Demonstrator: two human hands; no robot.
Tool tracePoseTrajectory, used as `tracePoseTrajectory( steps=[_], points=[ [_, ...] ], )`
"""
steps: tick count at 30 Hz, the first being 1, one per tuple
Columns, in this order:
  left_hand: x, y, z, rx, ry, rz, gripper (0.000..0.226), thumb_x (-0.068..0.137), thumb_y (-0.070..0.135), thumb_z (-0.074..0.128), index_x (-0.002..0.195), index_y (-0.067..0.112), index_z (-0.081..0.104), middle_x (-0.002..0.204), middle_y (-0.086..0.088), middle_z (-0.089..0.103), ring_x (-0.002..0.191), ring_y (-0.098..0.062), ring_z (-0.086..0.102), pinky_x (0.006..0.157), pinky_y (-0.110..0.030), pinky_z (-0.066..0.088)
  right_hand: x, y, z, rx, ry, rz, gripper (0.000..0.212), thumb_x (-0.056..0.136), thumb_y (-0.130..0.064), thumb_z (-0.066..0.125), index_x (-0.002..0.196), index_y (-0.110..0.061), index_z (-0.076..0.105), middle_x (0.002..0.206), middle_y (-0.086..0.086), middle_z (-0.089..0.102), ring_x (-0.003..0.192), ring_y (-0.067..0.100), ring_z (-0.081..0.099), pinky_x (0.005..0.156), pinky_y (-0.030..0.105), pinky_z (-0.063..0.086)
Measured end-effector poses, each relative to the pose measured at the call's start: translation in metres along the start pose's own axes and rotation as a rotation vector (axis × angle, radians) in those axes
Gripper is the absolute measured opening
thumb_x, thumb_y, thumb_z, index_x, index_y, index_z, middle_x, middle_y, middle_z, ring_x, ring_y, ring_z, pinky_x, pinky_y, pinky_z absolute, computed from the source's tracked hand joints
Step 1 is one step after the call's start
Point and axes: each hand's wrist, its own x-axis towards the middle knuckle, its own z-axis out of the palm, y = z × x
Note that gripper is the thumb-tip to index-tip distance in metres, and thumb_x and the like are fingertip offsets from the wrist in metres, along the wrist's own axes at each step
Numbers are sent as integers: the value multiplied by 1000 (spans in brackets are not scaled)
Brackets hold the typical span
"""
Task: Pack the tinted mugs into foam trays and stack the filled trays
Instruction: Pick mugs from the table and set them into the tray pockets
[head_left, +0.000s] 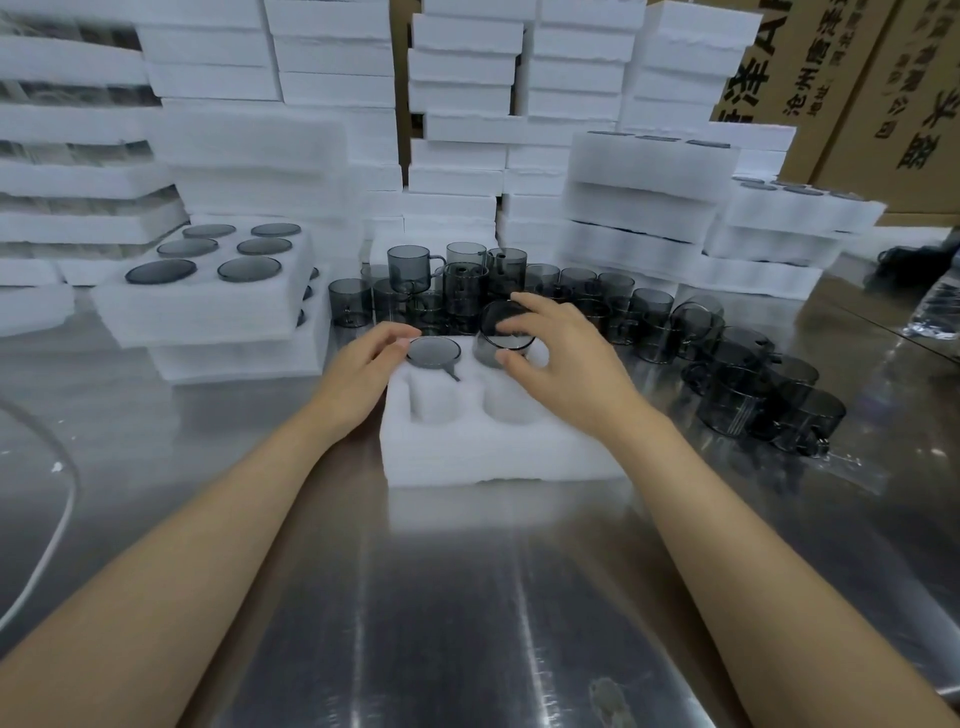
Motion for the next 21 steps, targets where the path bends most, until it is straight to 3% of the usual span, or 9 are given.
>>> tracePoseTrajectory(
  steps=[3,9,15,21],
  points=[
    [-1,2,0,-6,11,-15,19,101,30,46,104,40,62,100,32,62,95,16,54,76,-7,36,0,-1,-1,-11,-20,-4,30,91,-32,59,120,-27,65,148,-7,44,123,21,45,103,38,38],
    [-2,3,0,-16,6,-18,19,101,30,45,106,37,62,103,26,64,96,12,55,80,-16,39,-1,-1,-4,-12,-99,9,54,98,-31,47,148,-37,30,152,-8,37,130,20,38,108,42,33],
    [-2,3,0,-26,2,-19,20,101,29,45,111,31,63,107,21,64,101,3,56,84,-18,40,3,0,2,-176,-233,-2,47,102,-32,33,149,-37,28,158,-3,25,137,23,27,107,39,21],
    [-2,4,0,-23,0,-17,20,101,28,45,109,30,63,108,21,64,102,4,56,85,-18,40,8,6,5,-147,-552,99,58,91,-71,20,146,-50,22,161,-13,2,149,19,0,118,42,-4]
  ],
)
